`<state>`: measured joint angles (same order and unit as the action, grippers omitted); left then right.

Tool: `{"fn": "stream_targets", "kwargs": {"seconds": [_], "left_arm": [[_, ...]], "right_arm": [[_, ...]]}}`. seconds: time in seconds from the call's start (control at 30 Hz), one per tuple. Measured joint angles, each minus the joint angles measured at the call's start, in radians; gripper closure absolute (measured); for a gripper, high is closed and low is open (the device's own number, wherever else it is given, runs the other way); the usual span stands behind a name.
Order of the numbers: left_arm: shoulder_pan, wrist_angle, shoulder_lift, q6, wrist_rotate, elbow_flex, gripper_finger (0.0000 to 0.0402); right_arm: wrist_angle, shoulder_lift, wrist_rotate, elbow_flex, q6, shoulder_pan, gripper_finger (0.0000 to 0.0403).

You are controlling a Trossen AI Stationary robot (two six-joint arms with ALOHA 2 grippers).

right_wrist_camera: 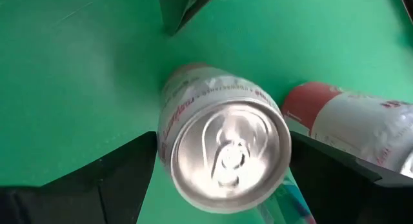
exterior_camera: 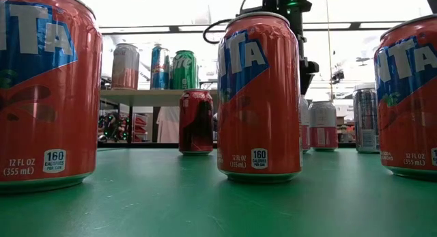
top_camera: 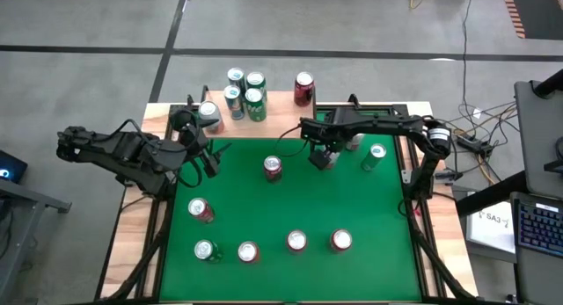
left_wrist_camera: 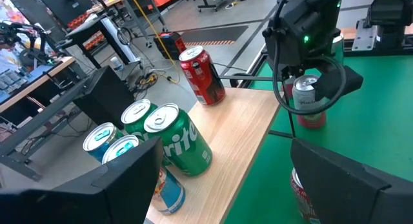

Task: Place canned beverage on shelf
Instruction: Put the white and red can on the shelf

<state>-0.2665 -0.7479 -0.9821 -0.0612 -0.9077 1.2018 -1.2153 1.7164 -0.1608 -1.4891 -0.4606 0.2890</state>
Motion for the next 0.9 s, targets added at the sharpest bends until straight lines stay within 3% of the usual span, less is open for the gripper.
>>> {"fn": "stream_targets", "kwargs": {"seconds": [0.27, 0.5, 0.67, 0.9], "left_arm": [[0.000, 0.000, 0.000, 0.000, 0.000, 0.000, 0.0076], [0.000, 0.000, 0.000, 0.000, 0.000, 0.000, 0.0076], [-0.001, 0.000, 0.000, -0.001, 0.001, 0.000, 0.0076], [-0.001, 0.060, 0.000, -0.011, 0.014, -0.055, 0.0076]], "right_arm": [[0.047, -0.003, -0.004, 0.039, 0.007, -0.001, 0.0085], [0.049, -0.003, -0.004, 0.041, 0.008, -0.003, 0.0125], [0.047, -0.016, 0.000, 0.043, 0.013, -0.003, 0.0126], [0.021, -0.122, 0.108, 0.032, 0.013, -0.021, 0.0126]]}}
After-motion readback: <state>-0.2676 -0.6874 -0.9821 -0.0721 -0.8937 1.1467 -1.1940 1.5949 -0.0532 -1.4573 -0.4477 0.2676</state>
